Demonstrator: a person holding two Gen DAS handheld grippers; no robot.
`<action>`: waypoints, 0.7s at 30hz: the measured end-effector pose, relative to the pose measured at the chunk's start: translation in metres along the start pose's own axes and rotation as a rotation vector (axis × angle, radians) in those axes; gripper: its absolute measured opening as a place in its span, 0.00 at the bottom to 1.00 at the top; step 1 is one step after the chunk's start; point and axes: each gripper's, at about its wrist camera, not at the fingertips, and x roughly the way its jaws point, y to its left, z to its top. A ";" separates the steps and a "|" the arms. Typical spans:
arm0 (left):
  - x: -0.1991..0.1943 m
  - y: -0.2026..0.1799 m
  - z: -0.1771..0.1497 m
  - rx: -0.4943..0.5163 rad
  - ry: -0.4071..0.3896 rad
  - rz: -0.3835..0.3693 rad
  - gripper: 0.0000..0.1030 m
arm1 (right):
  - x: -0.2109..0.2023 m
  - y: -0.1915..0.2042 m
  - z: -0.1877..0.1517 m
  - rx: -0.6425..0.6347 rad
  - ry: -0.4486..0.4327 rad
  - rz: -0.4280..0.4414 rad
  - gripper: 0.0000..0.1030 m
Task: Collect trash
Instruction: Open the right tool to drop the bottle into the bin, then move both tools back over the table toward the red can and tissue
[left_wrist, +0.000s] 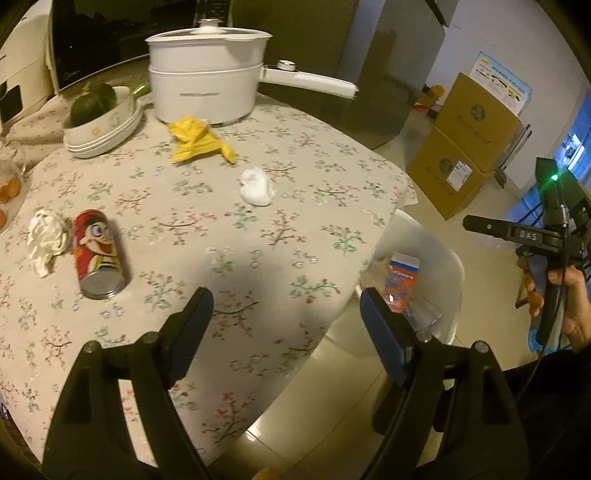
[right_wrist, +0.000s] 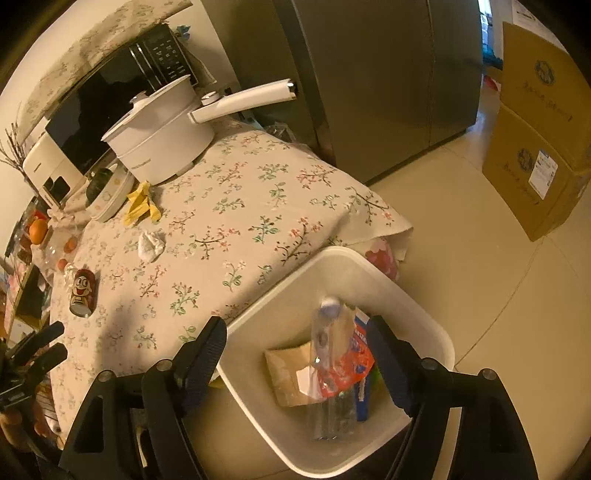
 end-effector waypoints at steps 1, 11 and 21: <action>-0.001 0.003 0.000 -0.006 0.000 0.010 0.81 | -0.001 0.004 0.001 -0.015 -0.006 0.001 0.77; -0.017 0.034 -0.003 -0.064 -0.036 0.079 0.91 | -0.005 0.046 0.002 -0.125 -0.027 -0.013 0.80; -0.034 0.077 -0.010 -0.147 -0.066 0.139 0.99 | 0.004 0.095 0.012 -0.182 -0.051 0.002 0.82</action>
